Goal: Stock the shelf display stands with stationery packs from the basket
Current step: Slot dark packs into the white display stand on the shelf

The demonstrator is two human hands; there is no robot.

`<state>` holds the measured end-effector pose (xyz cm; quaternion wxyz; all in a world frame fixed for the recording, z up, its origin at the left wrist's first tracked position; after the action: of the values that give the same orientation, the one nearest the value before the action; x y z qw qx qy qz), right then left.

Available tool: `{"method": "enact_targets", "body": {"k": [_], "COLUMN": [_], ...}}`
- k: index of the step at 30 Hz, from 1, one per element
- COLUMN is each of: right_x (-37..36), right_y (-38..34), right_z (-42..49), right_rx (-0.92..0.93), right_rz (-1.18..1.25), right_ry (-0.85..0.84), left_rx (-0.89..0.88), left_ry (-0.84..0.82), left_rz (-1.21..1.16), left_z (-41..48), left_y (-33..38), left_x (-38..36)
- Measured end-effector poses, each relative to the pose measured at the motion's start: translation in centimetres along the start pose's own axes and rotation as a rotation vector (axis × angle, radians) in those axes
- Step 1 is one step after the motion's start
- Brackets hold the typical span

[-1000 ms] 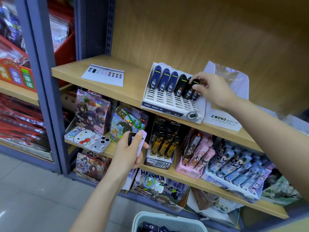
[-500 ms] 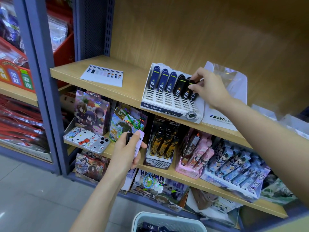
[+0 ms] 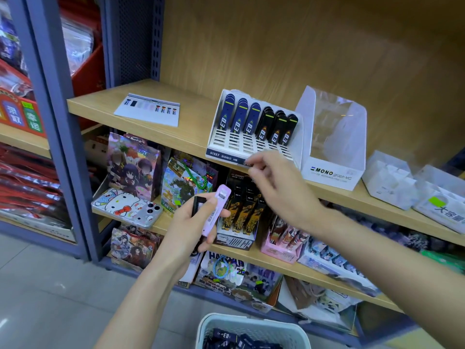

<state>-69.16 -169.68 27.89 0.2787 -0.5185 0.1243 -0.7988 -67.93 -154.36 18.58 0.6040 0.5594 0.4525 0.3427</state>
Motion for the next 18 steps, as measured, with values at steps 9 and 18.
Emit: {"method": "enact_targets", "body": {"k": [9,18], "right_x": [-2.4,1.5], "right_y": [0.0,0.4], "right_z": [-2.4,-5.2], "right_rx": [-0.411,-0.562], "right_rz": [0.603,0.756], "right_ry": [-0.190,-0.061], "left_rx": [-0.094,-0.286], "left_ry": [-0.042,-0.029], "left_rz": [0.076,0.350], "left_z": [-0.5,-0.6], "left_y": [0.2,1.1], "left_x": [-0.5,-4.1]}}
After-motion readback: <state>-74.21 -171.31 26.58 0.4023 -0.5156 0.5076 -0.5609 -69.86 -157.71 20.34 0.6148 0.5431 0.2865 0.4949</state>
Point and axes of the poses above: each hand's wrist, its own z-axis towards the middle knuckle, its own x-axis out of the back of the hand, y = z × x, the point moved 3 cm from there along z, towards the middle knuckle, and after that the axes turned 10 degrees about z, right-handed, at the moved point
